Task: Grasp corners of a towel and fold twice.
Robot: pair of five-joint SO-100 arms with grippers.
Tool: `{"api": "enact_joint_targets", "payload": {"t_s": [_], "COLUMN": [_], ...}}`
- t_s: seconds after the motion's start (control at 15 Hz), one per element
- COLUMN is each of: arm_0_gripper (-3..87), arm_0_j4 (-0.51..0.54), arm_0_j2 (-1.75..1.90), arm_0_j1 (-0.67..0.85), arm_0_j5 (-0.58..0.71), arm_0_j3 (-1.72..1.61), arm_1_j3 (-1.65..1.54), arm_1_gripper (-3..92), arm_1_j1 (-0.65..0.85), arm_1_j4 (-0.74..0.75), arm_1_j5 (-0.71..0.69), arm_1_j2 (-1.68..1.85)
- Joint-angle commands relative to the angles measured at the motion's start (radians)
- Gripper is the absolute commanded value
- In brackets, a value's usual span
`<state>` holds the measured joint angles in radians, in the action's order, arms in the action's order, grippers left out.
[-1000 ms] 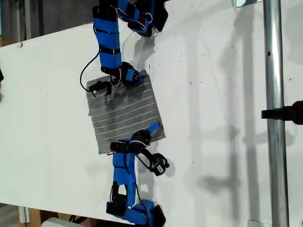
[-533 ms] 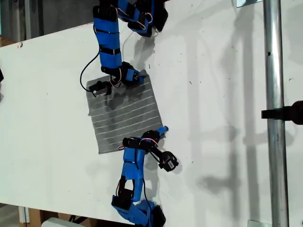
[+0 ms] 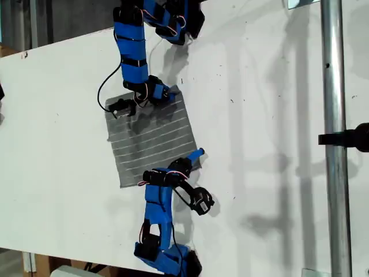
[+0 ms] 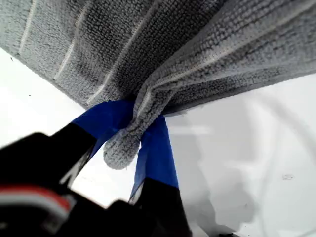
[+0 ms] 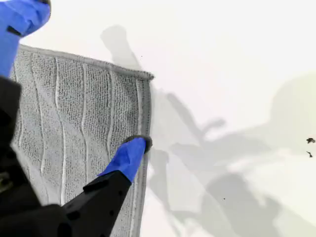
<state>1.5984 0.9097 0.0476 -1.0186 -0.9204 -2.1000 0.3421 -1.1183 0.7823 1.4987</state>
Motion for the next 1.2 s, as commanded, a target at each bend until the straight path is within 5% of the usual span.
{"api": "enact_joint_targets", "payload": {"t_s": [0.0, 0.33, 0.73, 1.13], "arm_0_gripper": [47.6, 46.2, 17.2, 7.8], "arm_0_j4": [-0.041, -0.104, -0.035, 0.040], "arm_0_j2": [-0.002, -0.124, -0.156, -0.161], "arm_0_j1": [0.057, 0.150, 0.152, 0.104], "arm_0_j5": [0.038, 0.091, 0.034, 0.026], "arm_0_j3": [0.051, 0.057, 0.055, 0.051], "arm_1_j3": [-0.006, -0.008, -0.009, -0.009], "arm_1_gripper": [-0.2, -0.2, -0.2, -0.2], "arm_1_j1": [-0.002, -0.005, -0.005, -0.012], "arm_1_j4": [0.011, 0.011, 0.011, 0.012], "arm_1_j5": [-0.003, -0.003, -0.003, 0.000], "arm_1_j2": [0.012, 0.014, 0.014, 0.026]}}
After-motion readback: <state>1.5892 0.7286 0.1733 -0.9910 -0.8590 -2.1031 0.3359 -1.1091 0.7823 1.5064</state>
